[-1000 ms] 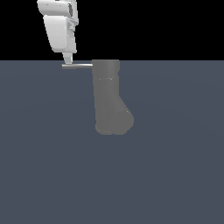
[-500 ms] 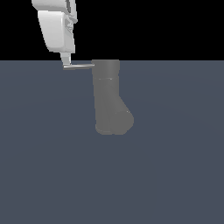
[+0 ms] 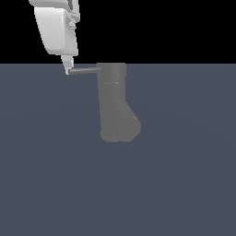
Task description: Turn on the faucet by rotating a designated handle.
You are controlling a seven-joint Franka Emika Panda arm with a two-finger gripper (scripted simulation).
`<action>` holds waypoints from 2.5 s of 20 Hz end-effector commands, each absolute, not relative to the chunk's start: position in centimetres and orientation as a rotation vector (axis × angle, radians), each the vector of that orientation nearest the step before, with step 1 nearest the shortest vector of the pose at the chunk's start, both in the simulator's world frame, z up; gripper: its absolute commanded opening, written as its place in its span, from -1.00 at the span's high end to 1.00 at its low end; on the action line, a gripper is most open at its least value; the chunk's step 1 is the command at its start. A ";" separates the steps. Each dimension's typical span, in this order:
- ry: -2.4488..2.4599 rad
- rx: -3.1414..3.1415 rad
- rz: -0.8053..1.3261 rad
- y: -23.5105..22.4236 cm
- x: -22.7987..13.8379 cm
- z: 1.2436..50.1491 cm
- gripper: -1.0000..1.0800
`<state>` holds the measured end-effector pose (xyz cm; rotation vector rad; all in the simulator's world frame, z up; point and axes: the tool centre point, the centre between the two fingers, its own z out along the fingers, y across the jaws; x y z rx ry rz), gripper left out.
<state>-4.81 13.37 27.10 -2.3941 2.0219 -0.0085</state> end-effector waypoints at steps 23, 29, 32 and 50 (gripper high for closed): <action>2.042 -2.387 0.000 4.5 -10.5 27.1 1.00; 2.022 -2.402 -0.005 3.5 -9.8 27.1 1.00; 2.026 -2.399 -0.004 1.7 -9.5 27.1 1.00; 1.985 -2.435 0.004 -3.0 -7.7 27.1 1.00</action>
